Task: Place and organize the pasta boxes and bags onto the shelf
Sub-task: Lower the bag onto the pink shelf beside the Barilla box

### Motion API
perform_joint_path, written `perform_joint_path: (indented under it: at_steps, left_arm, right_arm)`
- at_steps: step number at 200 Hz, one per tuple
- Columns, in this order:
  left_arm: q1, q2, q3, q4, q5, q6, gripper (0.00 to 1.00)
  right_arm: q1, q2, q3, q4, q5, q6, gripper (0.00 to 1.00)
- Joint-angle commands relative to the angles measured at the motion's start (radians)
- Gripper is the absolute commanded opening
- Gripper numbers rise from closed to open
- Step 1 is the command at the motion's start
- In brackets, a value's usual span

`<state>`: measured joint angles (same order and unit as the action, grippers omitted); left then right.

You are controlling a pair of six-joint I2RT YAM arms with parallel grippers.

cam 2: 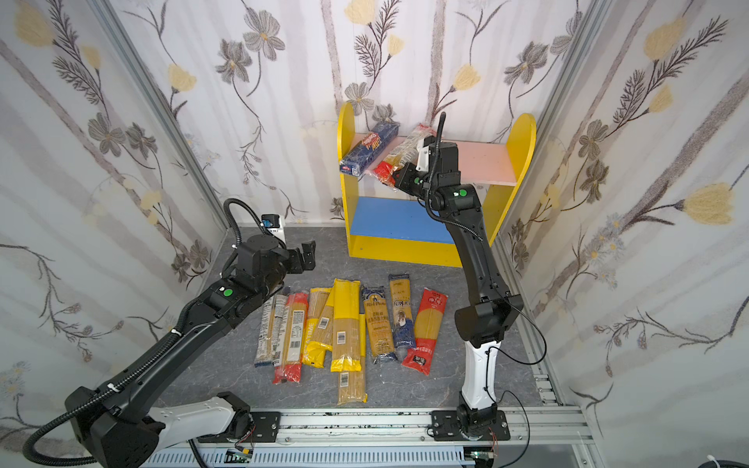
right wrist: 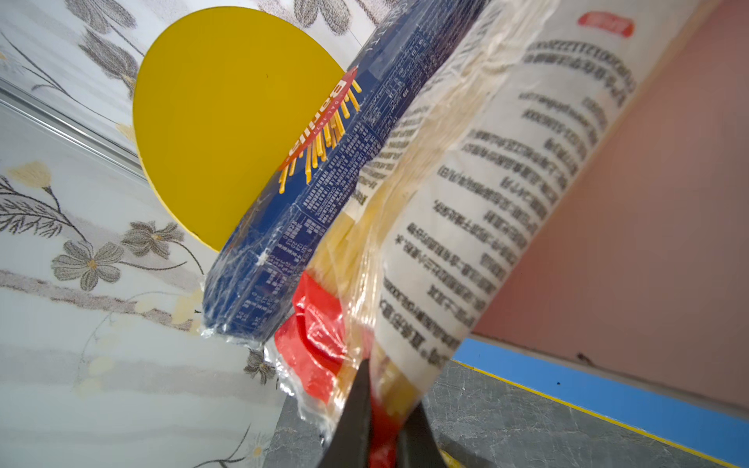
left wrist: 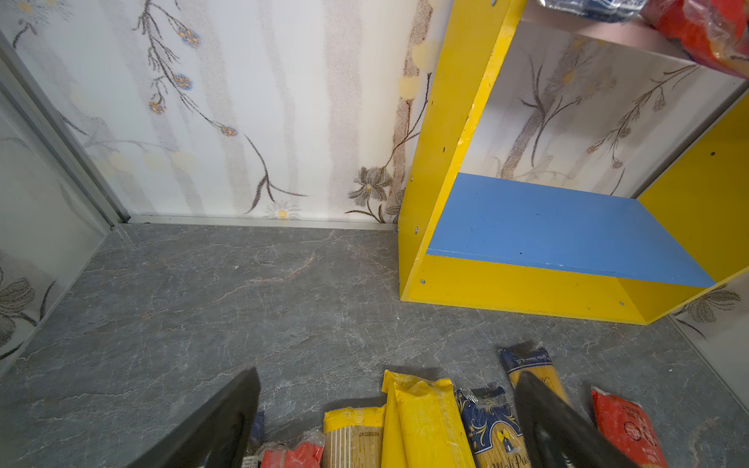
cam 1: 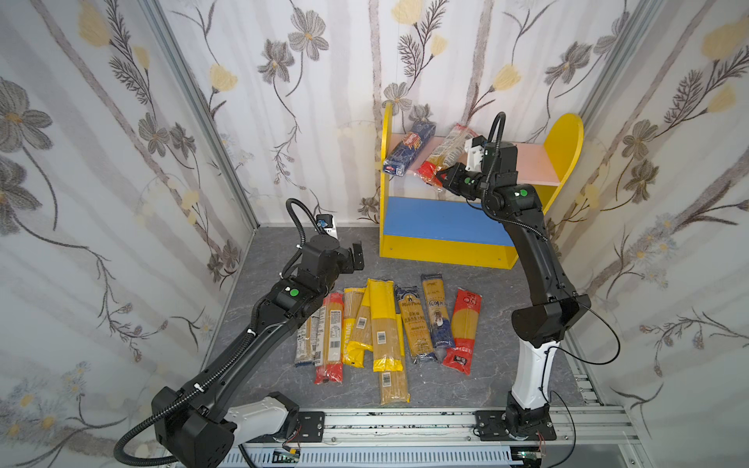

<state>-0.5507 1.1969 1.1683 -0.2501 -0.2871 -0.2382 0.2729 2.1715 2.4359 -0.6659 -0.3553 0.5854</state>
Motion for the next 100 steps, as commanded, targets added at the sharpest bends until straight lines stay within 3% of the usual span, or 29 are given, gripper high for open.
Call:
perform_joint_path:
  at_steps: [1, 100]
  left_arm:
    - [0.001, 0.002, 0.004, 0.020, 0.008, -0.002, 1.00]
    - [0.001, -0.004, 0.008, 0.020, 0.018, -0.019, 1.00]
  right_arm:
    - [-0.002, -0.015, -0.002, -0.087, -0.053, -0.100, 0.05]
    - [-0.003, 0.017, -0.001, -0.035, -0.156, -0.149, 0.06]
